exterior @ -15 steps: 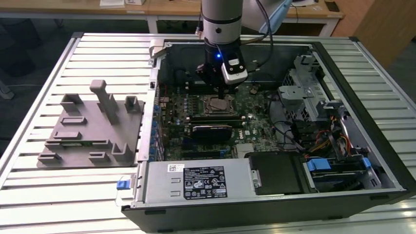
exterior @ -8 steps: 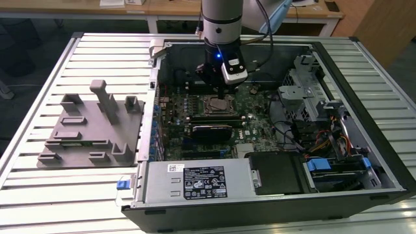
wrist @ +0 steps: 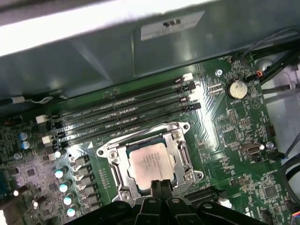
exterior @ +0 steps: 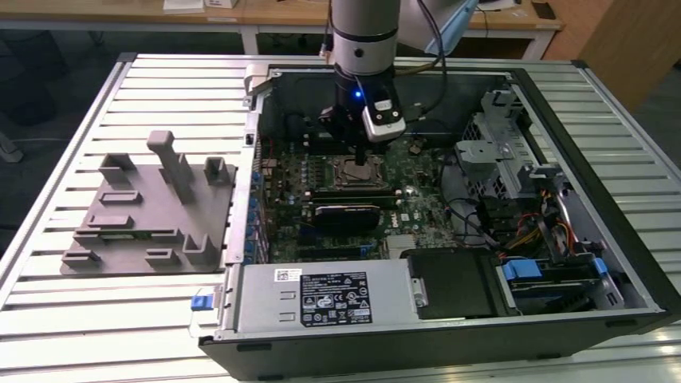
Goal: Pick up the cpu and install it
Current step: 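Install the second cpu locking lever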
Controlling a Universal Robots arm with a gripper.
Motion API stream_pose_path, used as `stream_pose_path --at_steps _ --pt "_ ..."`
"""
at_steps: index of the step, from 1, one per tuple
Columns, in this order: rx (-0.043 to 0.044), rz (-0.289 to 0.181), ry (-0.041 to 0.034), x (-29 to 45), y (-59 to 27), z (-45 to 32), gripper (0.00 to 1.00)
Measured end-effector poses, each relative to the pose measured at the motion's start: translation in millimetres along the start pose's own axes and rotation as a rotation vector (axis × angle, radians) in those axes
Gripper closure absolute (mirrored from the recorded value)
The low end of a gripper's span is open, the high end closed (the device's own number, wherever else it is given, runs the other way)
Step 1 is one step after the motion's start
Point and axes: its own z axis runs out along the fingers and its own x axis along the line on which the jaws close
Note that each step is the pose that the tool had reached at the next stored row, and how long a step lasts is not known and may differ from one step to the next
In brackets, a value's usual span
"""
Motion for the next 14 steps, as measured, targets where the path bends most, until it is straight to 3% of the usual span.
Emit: stream_pose_path --at_steps 14 --pt "0.0096 -0.001 0.0306 -3.1 -10.2 1.0 0.89"
